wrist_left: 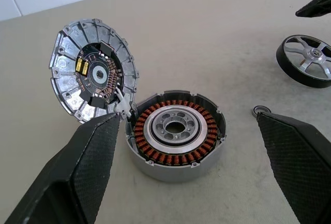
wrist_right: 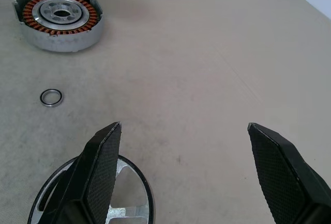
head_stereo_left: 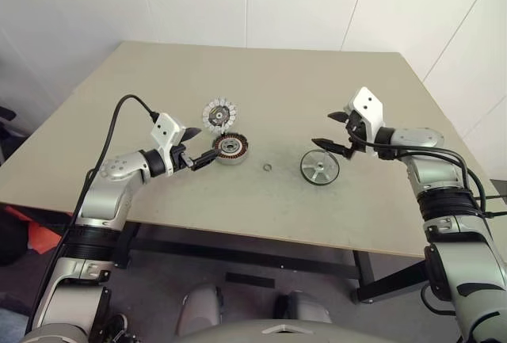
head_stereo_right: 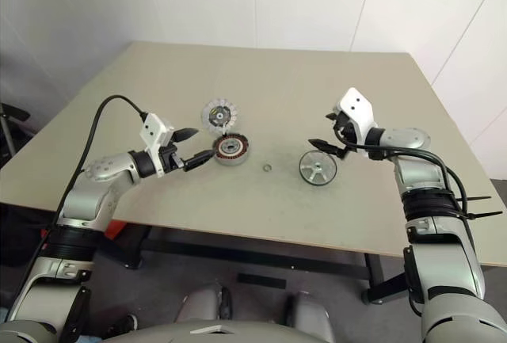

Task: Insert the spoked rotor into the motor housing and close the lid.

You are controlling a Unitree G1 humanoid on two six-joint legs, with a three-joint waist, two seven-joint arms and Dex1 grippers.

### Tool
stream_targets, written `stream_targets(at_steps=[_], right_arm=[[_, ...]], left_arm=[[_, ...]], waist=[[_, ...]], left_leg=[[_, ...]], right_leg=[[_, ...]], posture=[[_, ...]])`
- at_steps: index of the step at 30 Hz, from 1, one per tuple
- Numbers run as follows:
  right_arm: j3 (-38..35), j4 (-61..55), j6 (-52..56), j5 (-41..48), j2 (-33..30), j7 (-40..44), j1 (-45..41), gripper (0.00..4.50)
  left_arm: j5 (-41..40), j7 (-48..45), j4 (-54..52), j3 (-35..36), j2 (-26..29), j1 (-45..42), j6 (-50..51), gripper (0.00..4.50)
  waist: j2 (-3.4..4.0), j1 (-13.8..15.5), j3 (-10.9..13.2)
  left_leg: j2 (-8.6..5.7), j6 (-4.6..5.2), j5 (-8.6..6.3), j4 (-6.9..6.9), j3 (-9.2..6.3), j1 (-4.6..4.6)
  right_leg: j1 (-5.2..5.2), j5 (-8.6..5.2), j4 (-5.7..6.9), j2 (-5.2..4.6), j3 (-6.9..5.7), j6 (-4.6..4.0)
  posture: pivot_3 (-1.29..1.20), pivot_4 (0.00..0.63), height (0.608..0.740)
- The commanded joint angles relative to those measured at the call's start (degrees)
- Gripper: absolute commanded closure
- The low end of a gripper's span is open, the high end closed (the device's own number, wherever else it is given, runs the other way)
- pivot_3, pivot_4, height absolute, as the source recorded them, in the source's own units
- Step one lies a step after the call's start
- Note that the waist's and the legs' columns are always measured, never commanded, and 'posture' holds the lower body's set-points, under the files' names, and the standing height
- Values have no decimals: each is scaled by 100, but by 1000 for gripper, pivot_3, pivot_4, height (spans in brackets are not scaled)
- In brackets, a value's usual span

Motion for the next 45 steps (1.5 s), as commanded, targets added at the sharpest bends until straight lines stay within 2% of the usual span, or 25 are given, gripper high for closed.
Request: stream_targets(at_steps=[1, 11, 16, 22, 27, 36, 45], right_arm=[[-50, -173, -118, 86, 7, -32, -179, 117], [-3, -254, -147, 124, 109, 32, -154, 117], [178, -996, 203, 311, 439, 177, 181, 117], [487, -1769, 732, 240, 1154, -414, 588, 117], [720, -1805, 931, 42, 1475, -966, 748, 117], [955, -1278, 1210, -245, 1659, -1437, 704, 117], [1091, -1701, 1562, -197, 1628, -1341, 864, 117]], left_arm=[[30, 53, -164, 129, 32, -88, -145, 0], [39, 67, -130, 122, 48, -102, -176, 0], [49, 69, -127, 110, 46, -87, -182, 0], [-76, -166, -340, -10, 94, 92, 83, 0], [102, -121, -244, 13, 148, 150, -29, 0], [190, -64, -255, 44, 151, 180, -84, 0], [216, -20, -310, 74, 157, 243, -93, 0]], waist=[[0, -1, 0], [0, -1, 0], [0, -12, 0], [0, -12, 0], [0, -11, 0], [0, -26, 0], [0, -26, 0]], left_leg=[[0, 0, 0, 0, 0, 0], [0, 0, 0, 0, 0, 1], [2, -1, 0, -1, 0, 2], [1, -1, 0, -2, -1, 2], [1, -7, 3, -4, -3, 6], [0, -15, 7, -12, -3, 19], [-2, -20, 10, -21, -3, 25]], right_leg=[[0, 0, 0, 0, 0, 0], [0, 0, 1, 0, 0, 0], [-1, 0, 2, 0, 0, 0], [-1, 0, 2, 0, 0, 0], [3, 0, 2, 0, 0, 1], [13, 0, 0, 1, 1, 1], [16, 0, -2, 1, 1, 1]], posture=[[0, 0, 740], [0, 0, 740], [0, 0, 740], [0, 0, 740], [0, 0, 740], [0, 0, 740], [0, 0, 740]])
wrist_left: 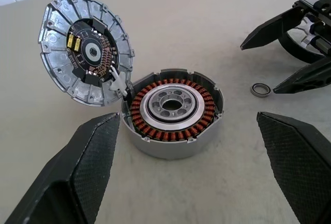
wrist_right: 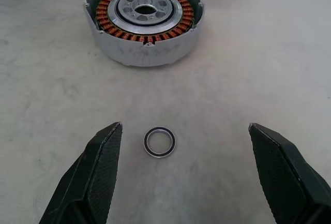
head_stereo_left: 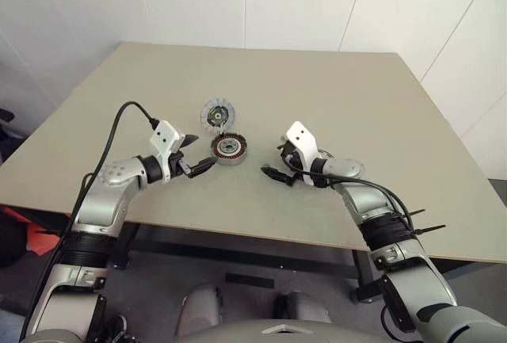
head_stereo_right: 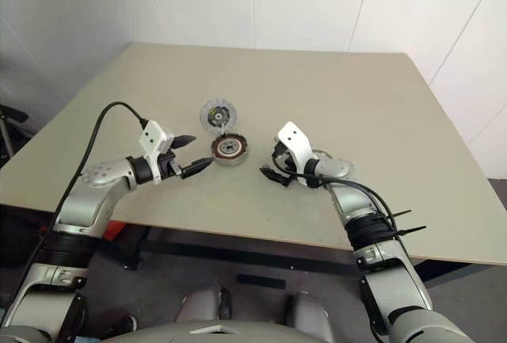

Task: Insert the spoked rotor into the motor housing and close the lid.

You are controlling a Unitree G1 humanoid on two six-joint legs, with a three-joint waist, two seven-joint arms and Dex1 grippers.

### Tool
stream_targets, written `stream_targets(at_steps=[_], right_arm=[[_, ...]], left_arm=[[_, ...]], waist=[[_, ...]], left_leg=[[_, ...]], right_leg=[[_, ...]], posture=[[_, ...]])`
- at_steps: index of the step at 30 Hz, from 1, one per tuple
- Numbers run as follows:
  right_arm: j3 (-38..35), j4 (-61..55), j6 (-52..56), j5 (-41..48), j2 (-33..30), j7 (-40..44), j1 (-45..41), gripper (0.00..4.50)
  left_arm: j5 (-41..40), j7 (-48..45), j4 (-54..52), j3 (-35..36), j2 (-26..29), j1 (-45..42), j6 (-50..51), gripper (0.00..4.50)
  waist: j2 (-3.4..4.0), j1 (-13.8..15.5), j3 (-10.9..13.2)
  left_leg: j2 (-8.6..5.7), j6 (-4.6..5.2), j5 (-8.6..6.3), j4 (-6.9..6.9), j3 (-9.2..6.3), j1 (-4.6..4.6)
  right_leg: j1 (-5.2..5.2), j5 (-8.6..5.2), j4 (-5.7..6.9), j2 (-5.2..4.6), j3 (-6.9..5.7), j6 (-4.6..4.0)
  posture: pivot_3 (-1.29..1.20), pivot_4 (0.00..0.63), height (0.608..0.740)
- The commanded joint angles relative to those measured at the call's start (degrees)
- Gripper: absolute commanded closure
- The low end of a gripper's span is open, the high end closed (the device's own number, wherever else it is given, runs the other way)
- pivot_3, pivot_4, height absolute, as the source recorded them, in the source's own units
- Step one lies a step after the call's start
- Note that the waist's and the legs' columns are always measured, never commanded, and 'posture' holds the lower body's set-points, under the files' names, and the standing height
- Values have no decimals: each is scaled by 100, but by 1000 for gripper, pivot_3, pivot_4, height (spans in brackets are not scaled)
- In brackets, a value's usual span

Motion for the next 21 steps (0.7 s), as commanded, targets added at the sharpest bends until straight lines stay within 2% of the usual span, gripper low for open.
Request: stream_targets(at_steps=[1, 18, 21], right_arm=[[13, -397, 169, 90, 15, 36, -30, 117], [26, 739, -48, -87, 326, -357, -130, 117], [-26, 787, -96, -70, 322, -388, -176, 674]], left_arm=[[10, 42, -190, 102, 42, -46, -112, 0], [45, 199, -174, 89, -28, -177, -125, 0], [59, 209, -171, 91, -24, -159, -147, 0]], waist=[[0, 0, 0], [-1, -17, -1], [-1, -14, 0]], left_leg=[[0, 0, 0, -1, 0, 1], [0, -14, 8, -16, 0, 60], [0, -20, 12, -16, 0, 62]], right_leg=[[1, 0, 0, 0, 0, 0], [44, -20, -3, 0, 2, 34], [46, -23, -4, 0, 2, 40]], posture=[[0, 0, 740], [0, 0, 740], [0, 0, 740]])
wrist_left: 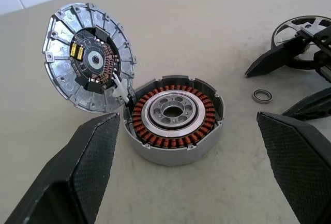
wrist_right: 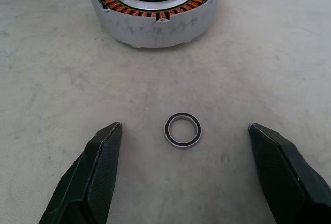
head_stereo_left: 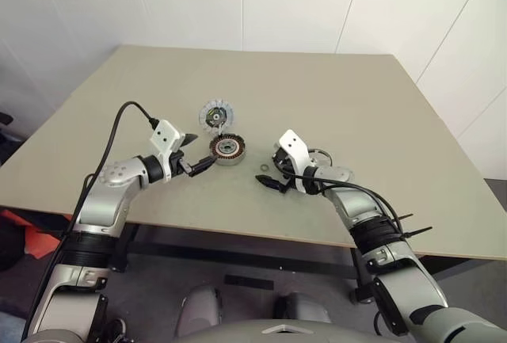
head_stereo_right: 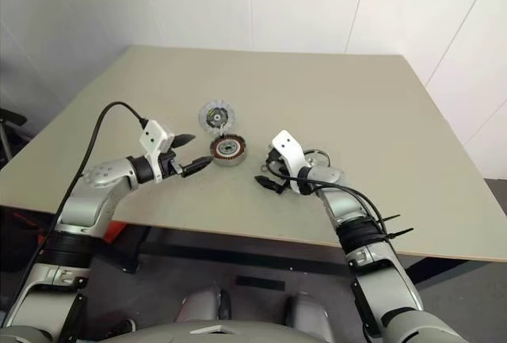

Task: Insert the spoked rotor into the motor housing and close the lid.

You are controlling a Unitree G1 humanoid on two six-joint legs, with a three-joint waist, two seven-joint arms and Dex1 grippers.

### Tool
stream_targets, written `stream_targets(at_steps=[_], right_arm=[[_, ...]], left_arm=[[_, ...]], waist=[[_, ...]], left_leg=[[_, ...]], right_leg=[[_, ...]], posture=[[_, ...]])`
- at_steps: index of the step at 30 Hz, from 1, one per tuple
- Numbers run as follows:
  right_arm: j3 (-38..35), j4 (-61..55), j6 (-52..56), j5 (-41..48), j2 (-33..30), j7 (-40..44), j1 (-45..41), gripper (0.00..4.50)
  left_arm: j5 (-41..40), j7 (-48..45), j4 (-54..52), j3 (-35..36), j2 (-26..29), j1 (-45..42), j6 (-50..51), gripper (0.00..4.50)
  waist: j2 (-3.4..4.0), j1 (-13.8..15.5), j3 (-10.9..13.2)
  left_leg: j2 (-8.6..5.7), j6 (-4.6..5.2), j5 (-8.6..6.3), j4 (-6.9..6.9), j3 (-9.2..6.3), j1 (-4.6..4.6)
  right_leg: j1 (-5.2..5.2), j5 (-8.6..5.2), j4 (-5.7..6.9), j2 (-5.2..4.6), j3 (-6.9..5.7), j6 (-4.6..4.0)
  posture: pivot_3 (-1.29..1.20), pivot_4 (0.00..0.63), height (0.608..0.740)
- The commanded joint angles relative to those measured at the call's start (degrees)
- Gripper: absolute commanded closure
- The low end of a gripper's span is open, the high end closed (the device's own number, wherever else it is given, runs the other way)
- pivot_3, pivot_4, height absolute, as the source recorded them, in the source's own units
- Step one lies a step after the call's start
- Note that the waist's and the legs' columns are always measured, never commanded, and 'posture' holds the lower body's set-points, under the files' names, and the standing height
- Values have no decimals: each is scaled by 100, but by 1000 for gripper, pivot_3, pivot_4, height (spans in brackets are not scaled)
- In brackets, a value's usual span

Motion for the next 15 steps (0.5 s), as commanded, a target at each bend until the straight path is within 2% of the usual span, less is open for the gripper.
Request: stream_targets(at_steps=[1, 10, 15], right_arm=[[-68, 110, -53, -42, -39, -85, -110, 995], [-76, 167, -213, -87, -122, -115, -166, 3905], [-109, 154, -239, -67, -116, -152, -196, 3926]], left_arm=[[37, 50, -164, 95, 31, -103, -148, 0], [77, 90, -153, 110, 37, -129, -193, 0], [100, 86, -141, 109, 35, -138, -217, 0]], waist=[[0, 3, 0], [0, 15, 0], [0, 14, 0]], left_leg=[[0, -3, 2, 0, 0, 0], [0, -6, 4, 0, 0, -5], [0, -5, 3, -6, 0, -5]], right_leg=[[1, 0, 0, 0, 0, 0], [2, 0, -1, 0, 0, 1], [0, 0, -1, 0, 0, 0]], posture=[[0, 0, 740], [0, 0, 740], [0, 0, 740]])
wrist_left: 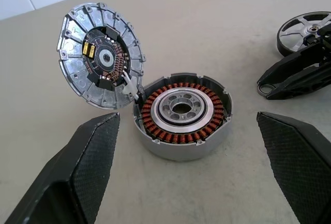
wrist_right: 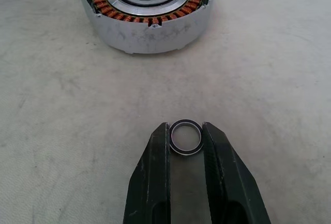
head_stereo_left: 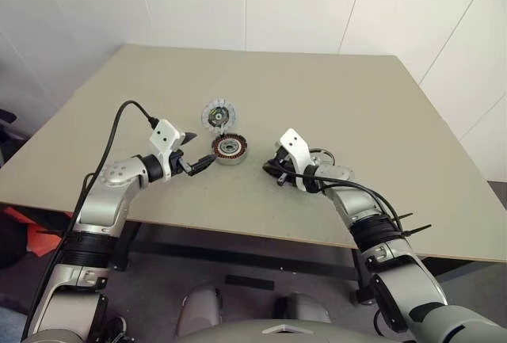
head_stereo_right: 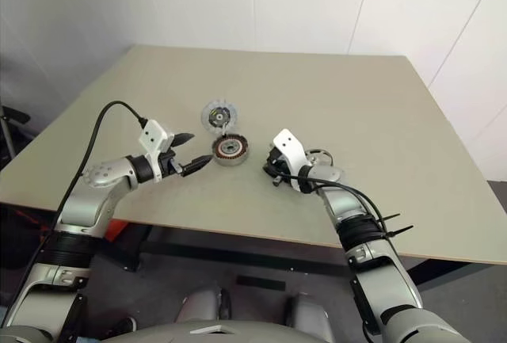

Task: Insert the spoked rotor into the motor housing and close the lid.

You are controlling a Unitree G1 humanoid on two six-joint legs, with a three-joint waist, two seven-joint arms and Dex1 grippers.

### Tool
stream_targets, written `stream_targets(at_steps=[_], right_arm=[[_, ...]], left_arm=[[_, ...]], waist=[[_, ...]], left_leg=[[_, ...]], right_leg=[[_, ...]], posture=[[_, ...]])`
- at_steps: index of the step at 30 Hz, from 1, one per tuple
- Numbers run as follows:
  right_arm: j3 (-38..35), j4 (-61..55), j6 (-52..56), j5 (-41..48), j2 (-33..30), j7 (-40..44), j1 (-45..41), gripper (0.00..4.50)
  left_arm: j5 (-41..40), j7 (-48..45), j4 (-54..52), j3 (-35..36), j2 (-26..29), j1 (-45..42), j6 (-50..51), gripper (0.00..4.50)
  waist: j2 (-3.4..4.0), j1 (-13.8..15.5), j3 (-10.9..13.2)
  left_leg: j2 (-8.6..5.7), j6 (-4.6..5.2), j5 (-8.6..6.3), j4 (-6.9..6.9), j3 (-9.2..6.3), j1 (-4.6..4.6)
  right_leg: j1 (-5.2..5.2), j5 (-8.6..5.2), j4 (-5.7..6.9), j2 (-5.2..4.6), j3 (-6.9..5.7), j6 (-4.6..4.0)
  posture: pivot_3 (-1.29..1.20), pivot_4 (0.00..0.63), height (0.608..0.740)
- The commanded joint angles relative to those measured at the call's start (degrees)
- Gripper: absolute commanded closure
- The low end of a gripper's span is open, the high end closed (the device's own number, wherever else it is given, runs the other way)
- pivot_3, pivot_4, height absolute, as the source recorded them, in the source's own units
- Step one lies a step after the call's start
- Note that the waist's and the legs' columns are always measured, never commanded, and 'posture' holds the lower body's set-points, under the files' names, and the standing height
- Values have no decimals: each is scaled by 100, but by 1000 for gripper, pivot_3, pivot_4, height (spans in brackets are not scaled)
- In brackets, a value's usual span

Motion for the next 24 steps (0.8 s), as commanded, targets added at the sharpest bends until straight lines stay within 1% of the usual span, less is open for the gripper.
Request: stream_targets(at_steps=[1, 7, 11, 15, 17, 22, 24], right_arm=[[-114, -22, -75, -61, -97, -114, -134, 3926], [-277, -288, -176, 14, -72, -270, -439, 3926], [-455, -366, -88, 156, -48, -281, -793, 3926], [-656, -202, -64, 269, -13, -348, -1053, 3926], [-704, 144, -203, 204, -7, -442, -1204, 3926], [-733, 1838, -887, -33, 76, -820, -1777, 3926], [-627, 2467, -1237, -255, 29, -975, -2014, 3926]], left_arm=[[5, 23, -136, 106, 34, -141, -143, 0], [38, 39, -106, 89, 22, -138, -183, 0], [65, 53, -75, 72, 7, -143, -208, 0], [82, 54, -60, 68, -3, -143, -222, 0], [91, 50, -50, 66, -9, -144, -229, 0], [134, 36, 11, 35, -39, -191, -263, 0], [158, 30, 33, 18, -50, -217, -280, 0]], waist=[[0, 0, 0], [1, -8, 0], [1, -17, 0], [0, -11, 0], [0, -10, 0], [1, -13, 0], [2, -15, 1]], left_leg=[[0, 0, 0, -1, 0, 0], [-1, 1, -1, -7, 1, -8], [-1, 0, 0, -17, 3, -10], [-3, 0, 0, -32, 3, -10], [-4, 1, 0, -34, 4, -14], [-6, 1, 0, -34, 4, -15], [-5, 0, 0, -34, 4, -16]], right_leg=[[-1, 0, 0, 0, 0, 0], [-10, 1, -3, 0, 0, -1], [-17, 11, -4, 0, 0, -22], [-17, 16, -13, 1, 0, -40], [-19, 16, -16, 1, 0, -43], [-20, 16, -17, 1, 0, -44], [-22, 16, -17, 1, 0, -44]], posture=[[0, 0, 740], [0, 0, 740], [0, 0, 740], [0, 0, 740], [0, 0, 740], [0, 0, 740], [0, 0, 740]])
